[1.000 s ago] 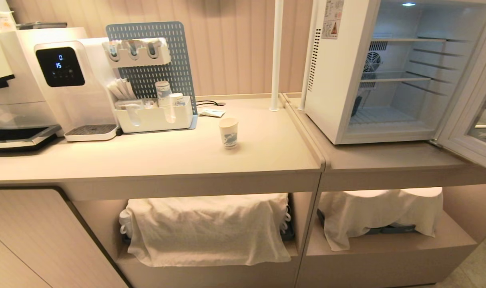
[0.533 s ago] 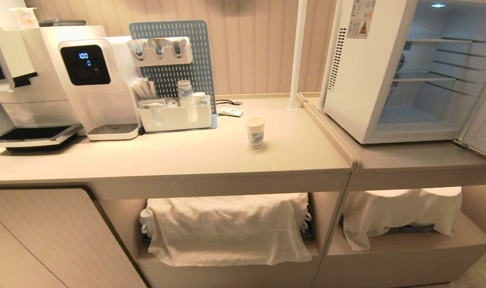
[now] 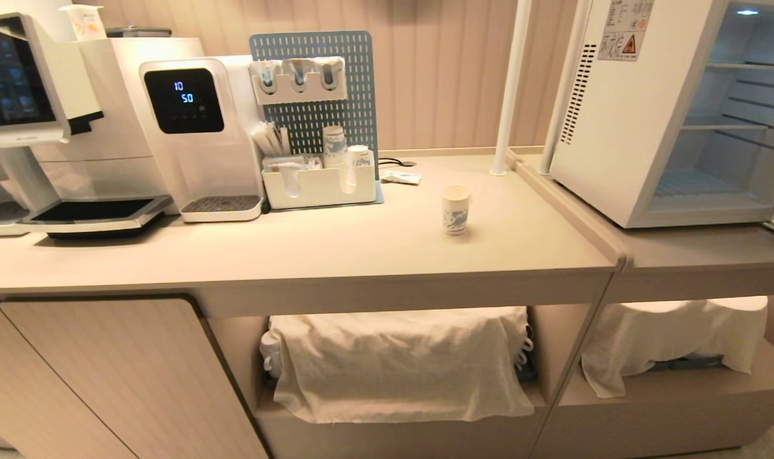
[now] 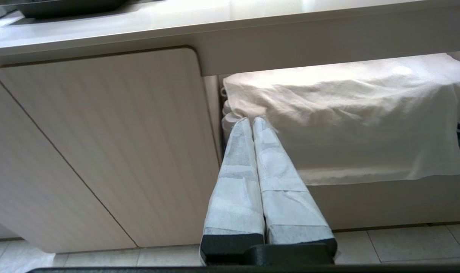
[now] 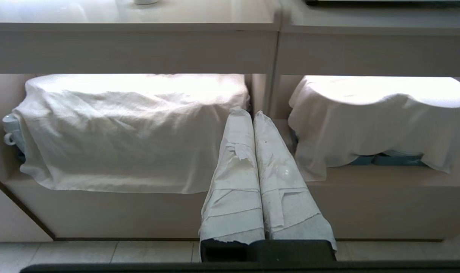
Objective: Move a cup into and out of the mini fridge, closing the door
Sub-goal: Put the paper cup in the freezer
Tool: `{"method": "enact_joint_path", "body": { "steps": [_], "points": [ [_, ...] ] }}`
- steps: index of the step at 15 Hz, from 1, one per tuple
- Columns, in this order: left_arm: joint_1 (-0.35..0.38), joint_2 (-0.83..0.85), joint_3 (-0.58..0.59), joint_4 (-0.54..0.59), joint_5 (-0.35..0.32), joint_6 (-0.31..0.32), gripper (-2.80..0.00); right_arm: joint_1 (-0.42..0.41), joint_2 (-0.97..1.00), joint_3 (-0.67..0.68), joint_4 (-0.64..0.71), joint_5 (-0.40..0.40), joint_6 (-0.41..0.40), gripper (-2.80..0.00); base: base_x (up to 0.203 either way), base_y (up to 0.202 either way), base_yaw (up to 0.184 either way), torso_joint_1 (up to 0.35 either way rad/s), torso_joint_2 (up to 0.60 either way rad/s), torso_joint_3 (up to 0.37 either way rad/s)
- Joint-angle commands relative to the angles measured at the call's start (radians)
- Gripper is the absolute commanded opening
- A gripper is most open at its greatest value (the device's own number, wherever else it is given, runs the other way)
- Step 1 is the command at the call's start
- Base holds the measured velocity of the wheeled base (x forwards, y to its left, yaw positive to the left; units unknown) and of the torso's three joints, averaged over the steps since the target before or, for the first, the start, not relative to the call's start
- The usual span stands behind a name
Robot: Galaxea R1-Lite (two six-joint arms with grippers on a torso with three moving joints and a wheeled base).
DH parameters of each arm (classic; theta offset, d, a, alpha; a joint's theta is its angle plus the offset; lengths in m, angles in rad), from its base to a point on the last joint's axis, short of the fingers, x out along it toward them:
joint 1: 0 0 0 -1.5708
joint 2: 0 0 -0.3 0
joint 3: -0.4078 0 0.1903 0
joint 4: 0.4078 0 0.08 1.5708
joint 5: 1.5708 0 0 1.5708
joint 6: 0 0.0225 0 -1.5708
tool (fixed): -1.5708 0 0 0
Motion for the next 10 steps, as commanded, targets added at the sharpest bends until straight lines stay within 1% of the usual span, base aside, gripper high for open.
{"method": "enact_joint_path", "body": {
  "steps": [1, 2, 4, 7, 8, 10],
  "points": [
    [0.000, 0.001, 0.000, 0.000, -0.001, 0.001, -2.80, 0.000, 0.000, 0.000, 0.000, 0.000, -0.001, -2.80, 0.000, 0.195, -0.001, 0.002, 0.00, 0.002],
    [0.000, 0.001, -0.001, 0.001, 0.000, 0.002, -2.80, 0.000, 0.000, 0.000, 0.000, 0.000, -0.001, -2.80, 0.000, 0.175, -0.004, -0.001, 0.00, -0.001],
    [0.000, 0.001, -0.002, 0.003, 0.001, 0.002, -2.80, 0.000, 0.000, 0.000, 0.000, -0.001, 0.000, -2.80, 0.000, 0.114, -0.004, 0.003, 0.00, 0.002],
    [0.000, 0.001, -0.003, 0.004, 0.004, 0.007, -2.80, 0.000, 0.000, 0.000, 0.000, 0.000, 0.001, -2.80, 0.000, 0.000, 0.000, 0.000, 0.00, 0.000],
    [0.000, 0.001, -0.002, 0.003, 0.003, 0.007, -2.80, 0.000, 0.000, 0.000, 0.000, 0.000, 0.001, -2.80, 0.089, 0.001, -0.001, -0.001, -0.02, 0.007],
    [0.000, 0.001, -0.002, 0.001, 0.003, 0.007, -2.80, 0.000, 0.000, 0.000, 0.000, 0.000, -0.001, -2.80, 0.185, 0.001, 0.002, 0.002, 0.01, -0.003]
  ]
}}
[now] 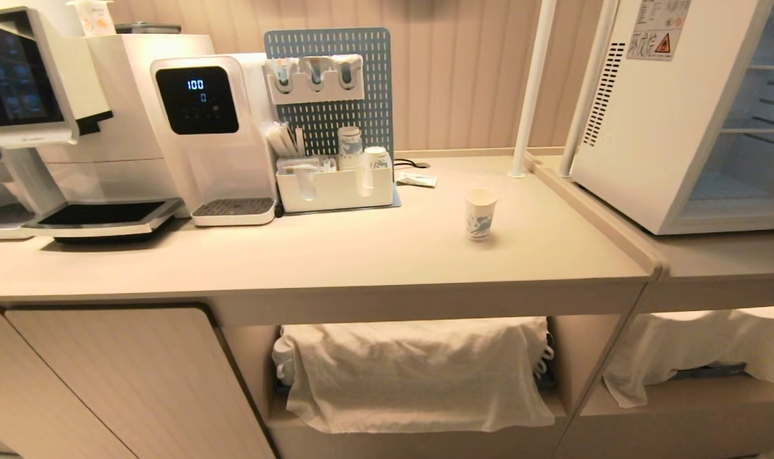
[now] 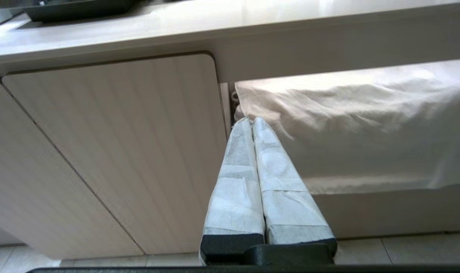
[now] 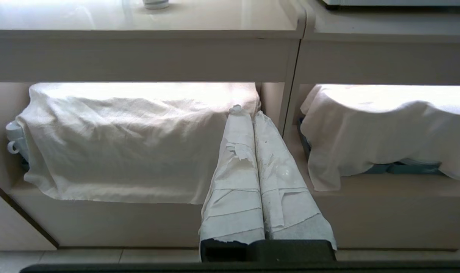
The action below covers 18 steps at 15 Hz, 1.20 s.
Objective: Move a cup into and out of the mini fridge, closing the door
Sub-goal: Put the paper cup in the freezer
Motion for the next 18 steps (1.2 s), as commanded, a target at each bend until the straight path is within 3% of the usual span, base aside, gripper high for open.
{"method": "enact_joint_path", "body": {
  "steps": [1, 10, 14, 16, 18],
  "points": [
    [0.000, 0.001, 0.000, -0.002, 0.000, 0.000, -2.80, 0.000, 0.000, 0.000, 0.000, 0.000, -0.001, -2.80, 0.207, 0.000, 0.003, 0.003, 0.01, -0.001],
    [0.000, 0.000, 0.002, -0.001, -0.002, -0.003, -2.80, 0.000, 0.000, 0.000, -0.001, 0.000, -0.001, -2.80, 0.191, 0.000, 0.000, 0.002, 0.00, 0.002],
    [0.000, 0.001, 0.002, -0.007, 0.010, -0.051, -2.80, 0.000, 0.000, -0.001, -0.001, -0.002, 0.017, -2.80, 0.023, 0.000, 0.001, 0.001, 0.00, 0.000],
    [0.000, 0.000, 0.002, -0.007, 0.010, -0.056, -2.80, 0.000, 0.007, -0.077, 0.024, 0.002, 0.037, -2.80, 0.000, 0.000, 0.000, 0.000, 0.00, 0.000],
    [0.000, 0.000, 0.002, -0.007, 0.010, -0.057, -2.80, 0.000, 0.098, -0.297, 0.128, 0.006, 0.031, -2.80, 0.000, 0.000, 0.000, 0.000, 0.00, 0.000]
  ]
}}
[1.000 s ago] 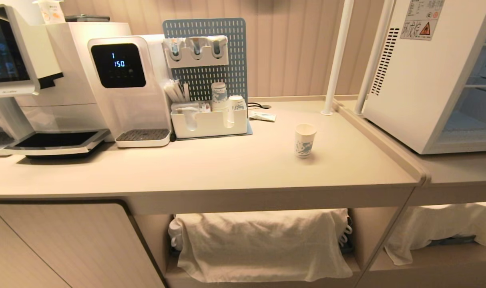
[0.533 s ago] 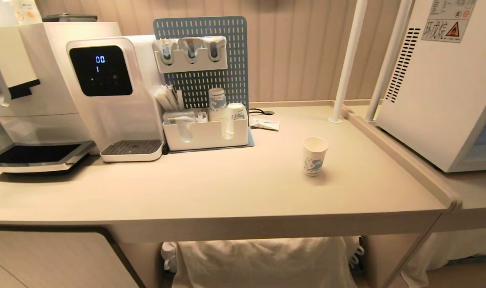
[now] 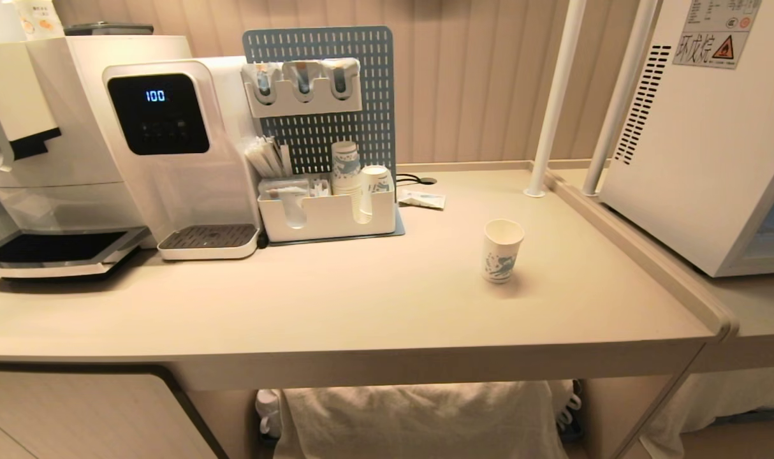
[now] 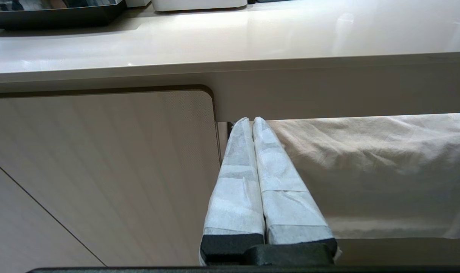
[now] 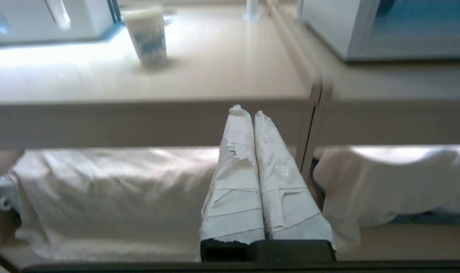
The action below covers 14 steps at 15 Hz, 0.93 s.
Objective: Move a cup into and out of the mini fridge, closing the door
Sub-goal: Put the paper cup in the freezer
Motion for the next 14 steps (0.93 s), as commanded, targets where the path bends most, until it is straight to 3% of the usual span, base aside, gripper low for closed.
{"method": "enact_joint_path", "body": {
  "steps": [1, 3, 5, 8, 11, 14],
  "points": [
    [0.000, 0.000, 0.000, -0.002, 0.000, 0.000, -2.80, 0.003, 0.157, -0.311, 0.141, 0.002, -0.003, -2.80, 0.000, 0.000, 0.000, 0.000, 0.00, 0.000],
    [0.000, 0.001, 0.000, -0.002, 0.000, 0.000, -2.80, 0.012, 0.408, -0.640, 0.316, 0.021, 0.002, -2.80, 0.000, 0.000, 0.000, 0.000, 0.00, 0.000],
    [0.000, 0.001, 0.000, -0.002, 0.000, -0.001, -2.80, 0.019, 0.715, -0.947, 0.448, 0.089, 0.035, -2.80, 0.000, 0.000, 0.000, 0.000, 0.00, 0.000],
    [0.000, 0.001, 0.000, -0.002, 0.000, 0.000, -2.80, 0.055, 1.128, -1.311, 0.609, 0.196, 0.161, -2.80, 0.000, 0.000, 0.000, 0.000, 0.00, 0.000],
    [0.000, 0.001, 0.000, -0.002, 0.000, -0.001, -2.80, 0.144, 1.412, -1.461, 0.710, 0.257, 0.376, -2.80, 0.000, 0.000, 0.000, 0.000, 0.00, 0.000],
    [0.000, 0.001, 0.000, -0.002, 0.000, 0.000, -2.80, 0.237, 1.597, -1.449, 0.732, 0.287, 0.440, -2.80, 0.000, 0.000, 0.000, 0.000, 0.00, 0.000]
  ]
}}
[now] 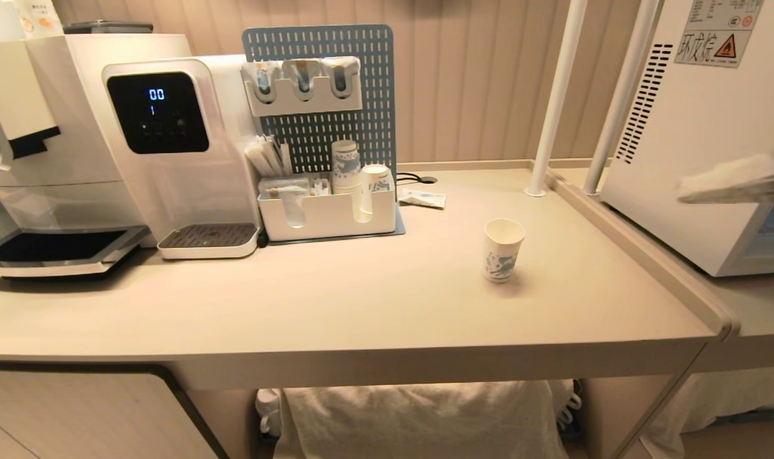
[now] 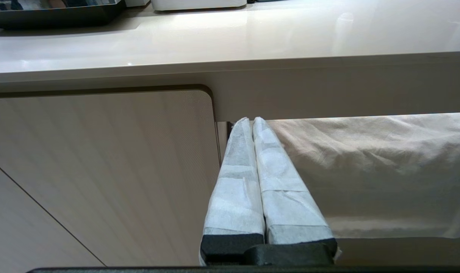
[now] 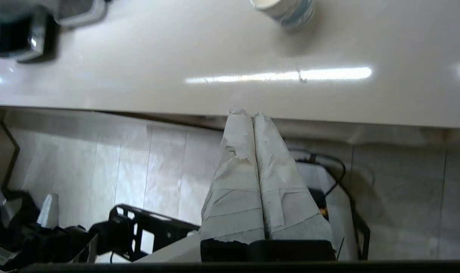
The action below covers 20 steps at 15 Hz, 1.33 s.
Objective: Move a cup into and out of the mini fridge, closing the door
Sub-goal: Put the paper cup in the freezer
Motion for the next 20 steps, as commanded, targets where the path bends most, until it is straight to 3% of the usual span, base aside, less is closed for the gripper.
{"method": "enact_joint_path", "body": {
  "steps": [1, 6, 8, 10, 11, 20],
  "points": [
    [0.000, 0.001, 0.000, -0.001, 0.000, 0.000, -2.80, 0.051, 0.236, 0.021, -0.007, 0.008, -0.009, -2.80, 0.000, 0.000, 0.000, 0.000, 0.00, 0.000],
    [0.000, 0.001, 0.000, -0.001, 0.000, 0.000, -2.80, 0.037, 0.347, 0.167, -0.106, 0.006, -0.220, -2.80, 0.000, 0.000, 0.000, 0.000, 0.00, 0.000],
    [0.000, 0.001, 0.000, -0.001, 0.000, 0.000, -2.80, 0.020, 0.371, 0.191, -0.120, 0.005, -0.245, -2.80, 0.000, 0.000, 0.000, 0.000, 0.00, 0.000],
    [0.000, 0.001, 0.000, -0.001, 0.000, 0.000, -2.80, 0.014, 0.400, 0.231, -0.236, -0.015, -0.240, -2.80, 0.000, 0.000, 0.000, 0.000, 0.00, 0.000],
    [0.000, 0.000, 0.000, -0.001, 0.000, 0.000, -2.80, 0.012, 0.417, 0.250, -0.324, -0.031, -0.243, 0.00, 0.000, 0.000, 0.000, 0.000, 0.00, 0.000],
    [0.000, 0.001, 0.000, -0.001, 0.000, 0.000, -2.80, 0.020, 0.488, 0.298, -0.662, -0.047, -0.248, 0.00, 0.000, 0.000, 0.000, 0.000, 0.00, 0.000]
  ]
}}
